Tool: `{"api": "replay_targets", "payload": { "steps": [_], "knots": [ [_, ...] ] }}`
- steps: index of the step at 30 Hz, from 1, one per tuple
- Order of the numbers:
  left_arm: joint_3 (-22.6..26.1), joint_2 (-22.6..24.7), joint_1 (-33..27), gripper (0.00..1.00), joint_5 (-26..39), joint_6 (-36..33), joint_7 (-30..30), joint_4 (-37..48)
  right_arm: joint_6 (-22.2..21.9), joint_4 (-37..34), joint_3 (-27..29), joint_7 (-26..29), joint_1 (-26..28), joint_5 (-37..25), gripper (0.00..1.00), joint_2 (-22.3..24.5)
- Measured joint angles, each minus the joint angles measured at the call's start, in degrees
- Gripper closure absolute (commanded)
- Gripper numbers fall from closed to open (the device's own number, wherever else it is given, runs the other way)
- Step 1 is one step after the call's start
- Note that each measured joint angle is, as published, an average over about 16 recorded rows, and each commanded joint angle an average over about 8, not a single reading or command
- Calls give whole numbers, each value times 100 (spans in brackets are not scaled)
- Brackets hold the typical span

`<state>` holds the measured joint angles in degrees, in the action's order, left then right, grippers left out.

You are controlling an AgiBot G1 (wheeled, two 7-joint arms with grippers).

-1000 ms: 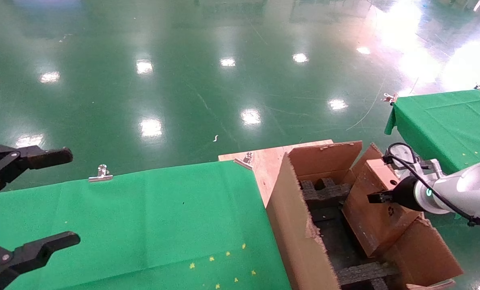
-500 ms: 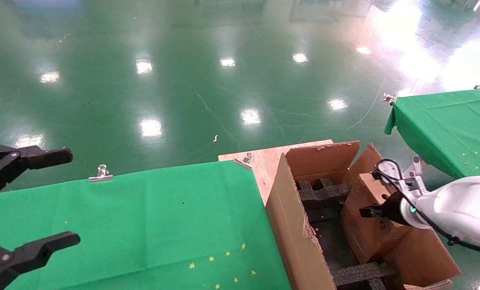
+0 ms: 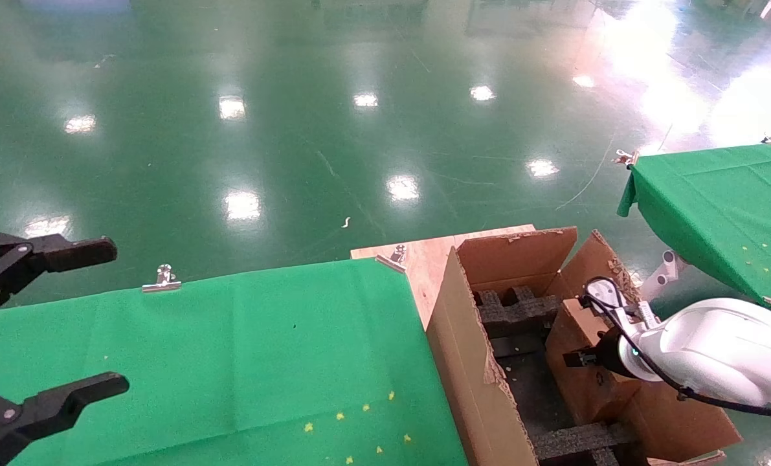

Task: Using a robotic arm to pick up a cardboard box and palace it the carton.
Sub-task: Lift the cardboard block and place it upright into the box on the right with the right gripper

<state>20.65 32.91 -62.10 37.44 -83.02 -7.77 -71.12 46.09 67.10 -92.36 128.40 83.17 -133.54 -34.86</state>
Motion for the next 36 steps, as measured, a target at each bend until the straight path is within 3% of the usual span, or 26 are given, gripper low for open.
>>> {"api": "replay_targets", "payload": {
  "steps": [8,9,10,16,18,36],
  "knots": [
    [0,0,0,0,0,0,0,0,-142,-384,-58,-313,-117,337,100,-168],
    [0,0,0,0,-1,0,0,0,-154,-412,-63,-345,-127,371,97,-180],
    [0,0,0,0,-1,0,0,0,-165,-437,-68,-375,-137,403,89,-191],
    [0,-1,1,0,-2,1,0,1,-205,-514,-82,-486,-173,521,14,-221],
    [0,-1,1,0,-2,1,0,1,-209,-520,-84,-500,-176,538,0,-224],
    [0,-1,2,0,-3,1,0,1,-201,-391,-52,-573,-43,540,0,-109]
  ]
}}
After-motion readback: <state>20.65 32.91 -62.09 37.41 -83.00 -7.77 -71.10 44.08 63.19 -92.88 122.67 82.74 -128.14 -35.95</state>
